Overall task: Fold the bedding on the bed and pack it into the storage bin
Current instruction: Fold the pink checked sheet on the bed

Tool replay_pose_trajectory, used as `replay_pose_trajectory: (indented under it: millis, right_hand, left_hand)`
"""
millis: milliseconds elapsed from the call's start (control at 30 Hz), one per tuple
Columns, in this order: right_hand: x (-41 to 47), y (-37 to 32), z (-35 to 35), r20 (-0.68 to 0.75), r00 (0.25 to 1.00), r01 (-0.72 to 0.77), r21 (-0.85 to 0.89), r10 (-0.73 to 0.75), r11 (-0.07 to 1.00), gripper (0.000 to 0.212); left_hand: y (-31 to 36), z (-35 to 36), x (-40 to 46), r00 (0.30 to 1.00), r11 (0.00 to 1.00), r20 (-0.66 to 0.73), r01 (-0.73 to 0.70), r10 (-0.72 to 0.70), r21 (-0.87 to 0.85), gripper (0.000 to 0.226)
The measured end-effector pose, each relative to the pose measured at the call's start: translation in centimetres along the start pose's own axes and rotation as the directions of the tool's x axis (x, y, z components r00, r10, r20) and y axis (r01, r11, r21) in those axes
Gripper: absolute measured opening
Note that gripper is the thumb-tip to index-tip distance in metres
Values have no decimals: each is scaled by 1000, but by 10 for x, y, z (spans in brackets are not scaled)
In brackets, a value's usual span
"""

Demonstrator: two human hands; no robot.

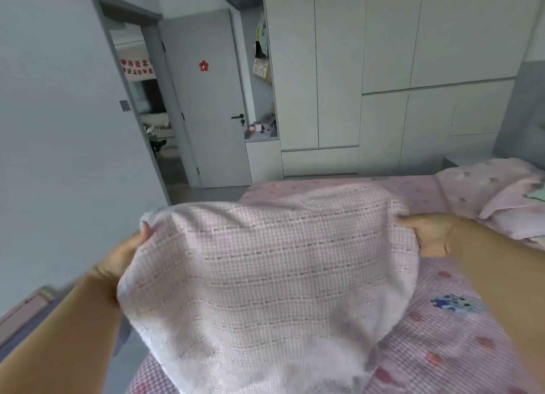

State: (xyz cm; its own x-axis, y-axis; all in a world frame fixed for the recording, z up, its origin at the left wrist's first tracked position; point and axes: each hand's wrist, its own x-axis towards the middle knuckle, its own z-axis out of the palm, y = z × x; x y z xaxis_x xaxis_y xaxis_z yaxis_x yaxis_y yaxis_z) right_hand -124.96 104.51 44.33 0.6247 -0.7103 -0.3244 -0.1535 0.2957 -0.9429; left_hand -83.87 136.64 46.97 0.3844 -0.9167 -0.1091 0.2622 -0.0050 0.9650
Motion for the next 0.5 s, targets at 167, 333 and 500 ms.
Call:
replay_pose_trajectory:
  millis: [167,333,500]
  right_hand:
    - [18,31,-11,-8,992,-124,-241,126,963,90]
    - [-3,-39,3,-19,981,196,157,-195,968,33]
    - [3,-11,-4,-40,997,-70,-304,60,950,55]
  left_hand:
    - [-45,7,0,984,974,-11,178,-179,143,73]
    - [12,1,15,960,948,-149,-264,239,-179,52]
    - [-30,17,13,991,965,-3,134,-137,223,30]
